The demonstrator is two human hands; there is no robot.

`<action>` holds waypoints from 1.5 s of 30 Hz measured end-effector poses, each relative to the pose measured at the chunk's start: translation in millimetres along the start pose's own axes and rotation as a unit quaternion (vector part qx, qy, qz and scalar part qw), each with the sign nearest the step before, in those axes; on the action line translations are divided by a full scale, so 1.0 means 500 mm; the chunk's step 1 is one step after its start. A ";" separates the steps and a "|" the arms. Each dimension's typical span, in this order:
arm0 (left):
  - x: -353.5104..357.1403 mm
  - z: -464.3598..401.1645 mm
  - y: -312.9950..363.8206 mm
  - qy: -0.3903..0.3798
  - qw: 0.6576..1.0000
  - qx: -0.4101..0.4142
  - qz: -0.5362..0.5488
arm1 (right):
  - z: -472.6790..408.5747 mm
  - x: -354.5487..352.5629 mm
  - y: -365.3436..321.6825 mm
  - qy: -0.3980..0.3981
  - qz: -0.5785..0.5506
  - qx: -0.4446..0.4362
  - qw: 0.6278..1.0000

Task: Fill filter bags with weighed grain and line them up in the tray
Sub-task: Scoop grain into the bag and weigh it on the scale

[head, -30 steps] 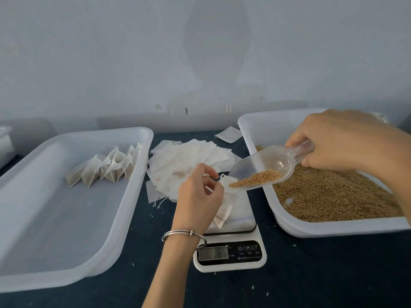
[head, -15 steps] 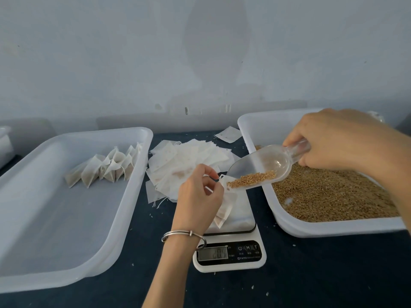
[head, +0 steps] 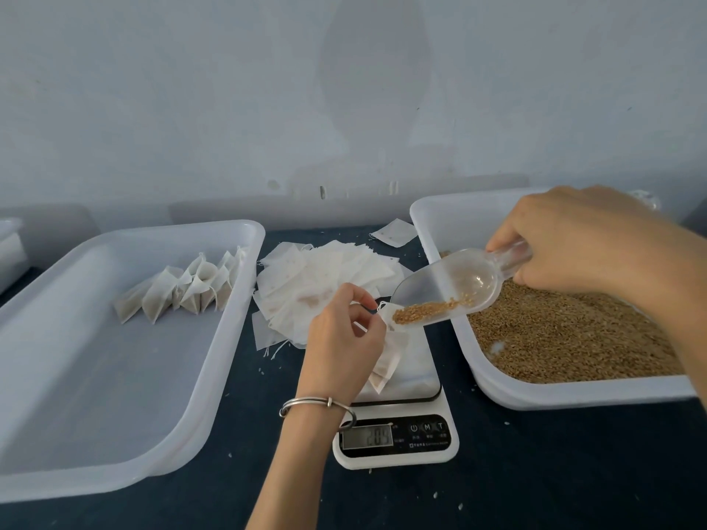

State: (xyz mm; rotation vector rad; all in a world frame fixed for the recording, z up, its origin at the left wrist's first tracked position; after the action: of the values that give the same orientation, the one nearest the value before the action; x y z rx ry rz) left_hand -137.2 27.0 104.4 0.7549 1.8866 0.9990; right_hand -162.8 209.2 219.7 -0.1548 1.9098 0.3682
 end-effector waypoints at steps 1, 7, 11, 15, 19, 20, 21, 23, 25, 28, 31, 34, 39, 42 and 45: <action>0.000 0.000 0.000 0.000 1.000 0.000 0.001 | 0.000 0.001 0.000 -0.002 -0.003 0.001 1.000; 0.001 -0.001 -0.001 0.000 1.000 0.003 0.003 | 0.002 0.013 0.015 -0.021 -0.025 0.024 0.999; 0.002 -0.001 0.000 0.002 1.000 0.007 0.000 | 0.005 0.019 0.026 -0.027 -0.029 0.034 0.999; 0.004 -0.002 -0.001 0.005 1.000 0.007 0.006 | 0.008 0.036 0.051 -0.044 -0.071 0.059 0.995; 0.019 -0.005 0.000 -0.005 1.000 0.008 0.002 | 0.051 0.077 0.096 -0.088 -0.162 0.129 0.974; 0.026 -0.008 0.002 -0.009 1.000 0.011 -0.001 | 0.065 0.085 0.110 -0.085 -0.180 0.147 0.969; 0.035 -0.011 0.005 -0.014 1.000 0.015 -0.004 | 0.079 0.091 0.126 -0.076 -0.195 0.168 0.963; 0.053 -0.016 0.013 -0.025 0.999 0.031 -0.015 | 0.109 0.101 0.160 -0.056 -0.214 0.212 0.952; 0.063 -0.016 0.024 -0.029 0.998 0.048 -0.010 | 0.135 0.109 0.189 -0.043 -0.233 0.250 0.939; 0.036 -0.018 0.027 0.004 0.998 0.043 0.048 | 0.162 0.127 0.228 -0.029 -0.241 0.278 0.929; -0.033 -0.013 0.006 0.070 0.990 0.021 0.119 | 0.173 0.156 0.273 0.000 -0.255 0.284 0.924; -0.101 0.008 -0.035 0.122 0.977 -0.023 0.173 | 0.173 0.193 0.311 0.021 -0.264 0.295 0.918; -0.165 0.033 -0.084 0.168 0.967 -0.052 0.182 | 0.154 0.191 0.289 0.043 -0.284 0.291 0.912; -0.181 0.035 -0.090 0.175 0.966 -0.053 0.185 | 0.144 0.176 0.258 0.043 -0.287 0.283 0.914; -0.187 0.036 -0.090 0.178 0.965 -0.049 0.188 | 0.141 0.171 0.238 0.045 -0.288 0.285 0.913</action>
State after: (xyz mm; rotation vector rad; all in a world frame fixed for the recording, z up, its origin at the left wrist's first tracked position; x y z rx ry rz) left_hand -83.6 -63.5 97.4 0.9463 2.0154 1.5411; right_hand -164.6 350.4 138.8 -0.3351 1.8802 -0.6010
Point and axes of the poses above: each hand's wrist, its own z-axis away from the middle knuckle, its own x-axis out of the palm, y = z × x, the point moved 9 cm from there along -z, towards the middle knuckle, and after that the axes turned 14 degrees about y, right-handed, at the moved point
